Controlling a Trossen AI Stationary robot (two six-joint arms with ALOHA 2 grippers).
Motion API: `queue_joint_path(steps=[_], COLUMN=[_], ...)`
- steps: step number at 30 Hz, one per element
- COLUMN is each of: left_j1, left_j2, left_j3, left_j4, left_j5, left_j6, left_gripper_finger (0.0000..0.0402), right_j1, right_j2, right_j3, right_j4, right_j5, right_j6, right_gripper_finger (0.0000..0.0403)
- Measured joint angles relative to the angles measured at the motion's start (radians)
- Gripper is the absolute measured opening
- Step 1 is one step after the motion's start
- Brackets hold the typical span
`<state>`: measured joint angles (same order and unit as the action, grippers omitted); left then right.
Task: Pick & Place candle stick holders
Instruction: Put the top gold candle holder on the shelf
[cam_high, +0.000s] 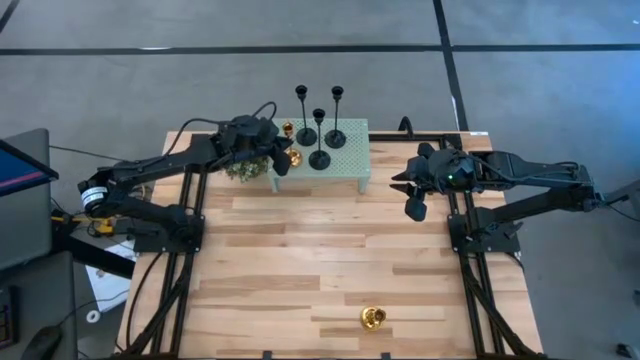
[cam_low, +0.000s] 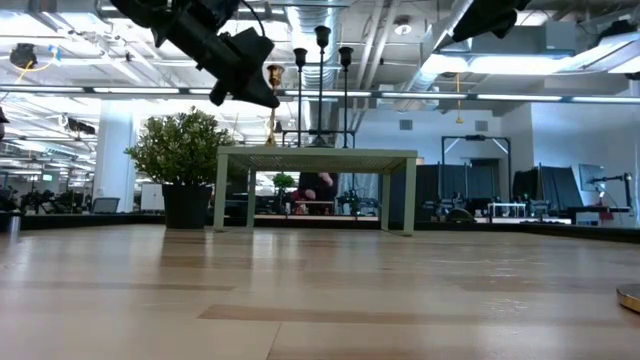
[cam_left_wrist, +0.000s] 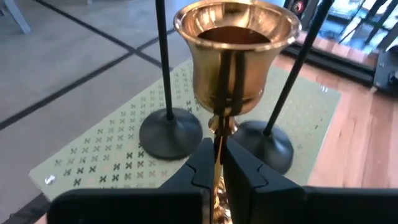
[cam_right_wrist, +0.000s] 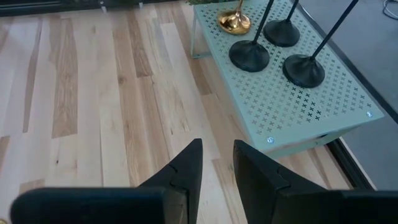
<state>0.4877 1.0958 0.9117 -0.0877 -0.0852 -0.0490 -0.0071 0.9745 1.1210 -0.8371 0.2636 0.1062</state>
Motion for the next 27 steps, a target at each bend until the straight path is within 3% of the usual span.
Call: queue_joint_path(steps=[8, 27], left_j1=[0.000, 0.000], left_j2=[0.000, -0.007], left_j3=[-0.009, -0.009], left_j4=[0.025, 0.025], left_j5=[0.000, 0.000], left_j6=[-0.001, -0.010], left_gripper_finger=[0.0015, 0.0080], right_j1=[0.000, 0.000], right_j2=[0.000, 0.000], right_j3=[0.000, 0.000], right_j4=[0.000, 0.000], right_j5=[0.000, -0.001], right_j6=[0.000, 0.000], right_gripper_finger=[0.0081, 0.0081])
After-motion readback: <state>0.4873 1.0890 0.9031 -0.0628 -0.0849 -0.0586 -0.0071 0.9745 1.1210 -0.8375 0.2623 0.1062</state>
